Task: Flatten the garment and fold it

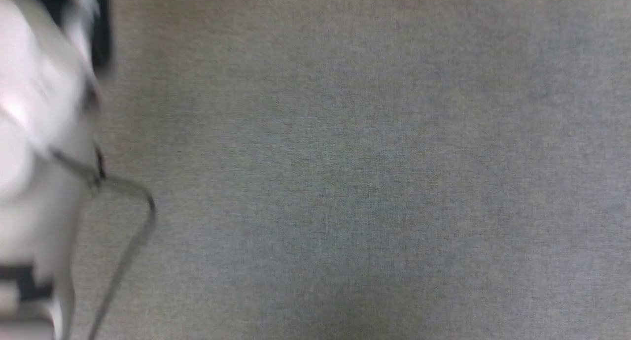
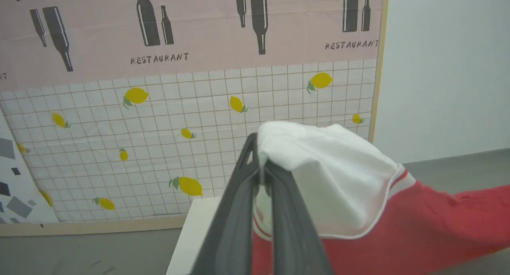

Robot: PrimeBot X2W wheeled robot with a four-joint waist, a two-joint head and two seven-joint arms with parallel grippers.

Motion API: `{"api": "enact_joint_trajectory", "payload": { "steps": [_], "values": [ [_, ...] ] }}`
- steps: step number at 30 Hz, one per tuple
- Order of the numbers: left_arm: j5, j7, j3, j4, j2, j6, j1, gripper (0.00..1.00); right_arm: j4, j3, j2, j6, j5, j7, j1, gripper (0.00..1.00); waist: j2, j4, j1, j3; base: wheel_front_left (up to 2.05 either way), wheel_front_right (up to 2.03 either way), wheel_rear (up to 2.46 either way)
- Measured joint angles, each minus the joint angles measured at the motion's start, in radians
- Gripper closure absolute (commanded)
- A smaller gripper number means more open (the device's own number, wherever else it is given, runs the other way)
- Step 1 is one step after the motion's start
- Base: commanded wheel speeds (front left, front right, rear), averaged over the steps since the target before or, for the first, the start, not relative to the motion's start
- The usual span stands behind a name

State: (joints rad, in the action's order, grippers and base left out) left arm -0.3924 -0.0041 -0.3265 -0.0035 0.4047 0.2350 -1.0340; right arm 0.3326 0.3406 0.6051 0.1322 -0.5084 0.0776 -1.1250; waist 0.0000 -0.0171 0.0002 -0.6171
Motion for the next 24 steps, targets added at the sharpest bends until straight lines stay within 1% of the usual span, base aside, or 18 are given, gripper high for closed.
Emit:
{"api": "enact_joint_trajectory", "payload": {
  "steps": [1, 4, 5, 7, 9, 10, 12, 14, 16, 19, 21, 24],
  "values": [
    [-0.006, 0.008, -0.005, -0.035, 0.006, 0.008, 0.056, 1.00, -0.025, -0.004, 0.014, 0.000, -0.015, 0.000, 0.047, 1.00, 0.0000, -0.002, 0.0000, 0.010, 0.00, 0.00, 0.00],
    [-0.010, 0.033, -0.026, -0.162, 0.022, 0.052, 0.261, 1.00, -0.105, -0.054, 0.037, 0.000, -0.060, -0.004, 0.230, 1.00, 0.0000, -0.005, -0.0002, 0.053, 0.00, 0.00, 0.00],
    [-0.009, 0.037, -0.033, -0.187, 0.030, 0.062, 0.310, 1.00, -0.123, -0.072, 0.038, 0.000, -0.068, -0.005, 0.281, 1.00, 0.0000, -0.005, -0.0002, 0.065, 0.00, 0.00, 0.00],
    [-0.010, 0.055, -0.043, -0.239, 0.048, 0.094, 0.434, 1.00, -0.173, -0.108, 0.037, 0.000, -0.070, -0.006, 0.406, 1.00, 0.0000, -0.004, -0.0002, 0.094, 0.00, 0.00, 0.00],
    [-0.023, 0.070, -0.046, -0.277, 0.050, 0.127, 0.549, 1.00, -0.208, -0.142, 0.018, 0.000, -0.066, -0.003, 0.512, 1.00, 0.0000, -0.002, -0.0002, 0.120, 0.00, 0.00, 0.00],
    [-0.030, 0.083, -0.058, -0.297, 0.075, 0.151, 0.700, 1.00, -0.259, -0.185, -0.026, 0.000, -0.054, 0.009, 0.655, 1.00, 0.0000, 0.005, -0.0002, 0.157, 0.00, 0.00, 0.00],
    [-0.044, 0.089, -0.067, -0.300, 0.079, 0.174, 0.797, 1.00, -0.286, -0.222, -0.062, 0.000, -0.044, 0.012, 0.740, 1.00, 0.0000, 0.014, -0.0002, 0.181, 0.00, 0.00, 0.00],
    [-0.052, 0.110, -0.096, -0.294, 0.087, 0.176, 0.873, 1.00, -0.301, -0.250, -0.091, 0.000, -0.036, 0.020, 0.812, 1.00, 0.0000, 0.022, -0.0002, 0.201, 0.00, 0.00, 0.00],
    [-0.067, 0.144, -0.139, -0.280, 0.095, 0.169, 0.933, 1.00, -0.306, -0.271, -0.106, 0.000, -0.018, 0.024, 0.881, 1.00, 0.0000, 0.029, -0.0003, 0.221, 0.00, 0.00, 0.00],
    [-0.101, 0.203, -0.203, -0.254, 0.102, 0.130, 1.007, 1.00, -0.293, -0.314, -0.137, 0.000, -0.002, 0.034, 0.993, 1.00, 0.0000, 0.035, -0.0002, 0.258, 0.00, 0.00, 0.00],
    [-0.124, 0.242, -0.234, -0.239, 0.111, 0.111, 1.040, 1.00, -0.286, -0.325, -0.155, 0.000, 0.000, 0.063, 1.060, 1.00, 0.0000, 0.038, -0.0003, 0.282, 0.00, 0.00, 0.00],
    [-0.162, 0.278, -0.247, -0.213, 0.126, 0.095, 1.086, 1.00, -0.278, -0.354, -0.188, 0.000, 0.002, 0.105, 1.158, 1.00, 0.0000, 0.039, -0.0003, 0.319, 0.00, 0.00, 0.00]
  ]
}}
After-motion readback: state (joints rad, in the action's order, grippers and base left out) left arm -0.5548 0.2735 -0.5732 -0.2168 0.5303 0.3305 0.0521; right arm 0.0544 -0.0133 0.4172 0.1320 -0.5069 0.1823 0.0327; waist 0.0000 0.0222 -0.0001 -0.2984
